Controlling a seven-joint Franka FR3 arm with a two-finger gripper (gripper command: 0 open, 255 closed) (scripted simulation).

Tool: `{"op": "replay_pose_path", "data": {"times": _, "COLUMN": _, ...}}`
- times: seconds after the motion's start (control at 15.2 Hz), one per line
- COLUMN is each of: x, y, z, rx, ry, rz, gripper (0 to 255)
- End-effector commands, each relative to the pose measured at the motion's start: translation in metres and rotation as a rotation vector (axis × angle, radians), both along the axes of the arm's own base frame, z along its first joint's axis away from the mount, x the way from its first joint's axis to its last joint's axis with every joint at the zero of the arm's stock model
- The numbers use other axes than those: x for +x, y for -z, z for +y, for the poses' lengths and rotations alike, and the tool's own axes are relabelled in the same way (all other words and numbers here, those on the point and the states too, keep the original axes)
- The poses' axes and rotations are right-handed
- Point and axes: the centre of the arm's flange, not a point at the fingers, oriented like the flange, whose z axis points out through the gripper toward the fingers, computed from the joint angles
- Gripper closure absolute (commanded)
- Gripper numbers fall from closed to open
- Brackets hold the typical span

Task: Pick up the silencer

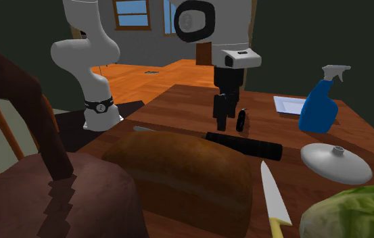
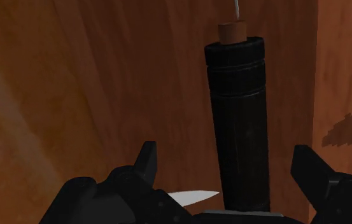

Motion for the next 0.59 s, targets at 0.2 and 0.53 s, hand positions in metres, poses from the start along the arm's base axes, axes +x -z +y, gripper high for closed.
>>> {"op": "replay_pose_path", "data": {"times": 0.2, "x": 0.013, "y": 0.038, "z": 0.046, "rx": -0.015, "ry": -0.088, "rz": -0.014, "gripper": 0}}
{"op": "replay_pose_path", "data": {"times": 0.53, "x": 0.013, "y": 0.065, "z": 0.046, "rx": -0.015, "ry": -0.088, "rz": -0.014, "gripper": 0}}
